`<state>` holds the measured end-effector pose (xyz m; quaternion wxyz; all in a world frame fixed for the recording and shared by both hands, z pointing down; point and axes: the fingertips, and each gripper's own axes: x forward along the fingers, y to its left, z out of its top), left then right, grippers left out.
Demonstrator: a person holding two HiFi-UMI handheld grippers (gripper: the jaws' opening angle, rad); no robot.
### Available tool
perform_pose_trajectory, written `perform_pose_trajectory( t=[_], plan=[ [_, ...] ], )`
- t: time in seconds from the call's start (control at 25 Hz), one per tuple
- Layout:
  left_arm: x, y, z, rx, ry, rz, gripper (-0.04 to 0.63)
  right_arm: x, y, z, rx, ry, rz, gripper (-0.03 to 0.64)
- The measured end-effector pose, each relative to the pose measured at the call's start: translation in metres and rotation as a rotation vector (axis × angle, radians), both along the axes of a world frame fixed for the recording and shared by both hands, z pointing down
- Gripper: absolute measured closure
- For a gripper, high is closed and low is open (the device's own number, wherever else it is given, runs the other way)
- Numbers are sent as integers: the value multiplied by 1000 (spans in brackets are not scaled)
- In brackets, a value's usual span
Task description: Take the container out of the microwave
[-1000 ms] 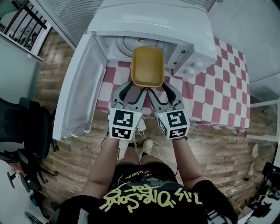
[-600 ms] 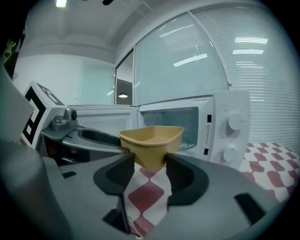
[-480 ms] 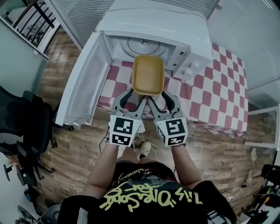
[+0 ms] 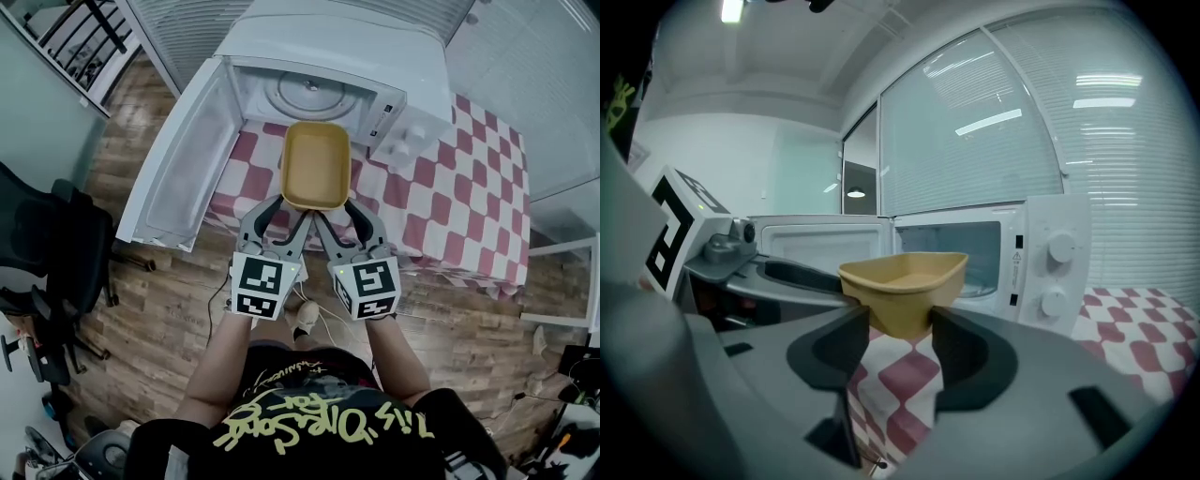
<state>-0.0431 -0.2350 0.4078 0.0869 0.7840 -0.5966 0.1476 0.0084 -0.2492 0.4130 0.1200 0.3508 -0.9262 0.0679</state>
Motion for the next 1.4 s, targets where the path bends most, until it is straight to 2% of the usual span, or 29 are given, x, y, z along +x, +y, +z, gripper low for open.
perform_pose_trajectory(
  t=[0.6, 0.88, 1.4],
  plan=[
    [16, 23, -3, 12, -9, 13, 394, 16, 23, -3, 7, 2, 2, 403],
    [14, 37, -4, 8, 8, 25, 394, 14, 38, -6, 17, 11, 9, 403],
    [6, 78, -17, 19, -13, 58, 394, 6, 81, -17, 19, -1, 41, 407]
  ],
)
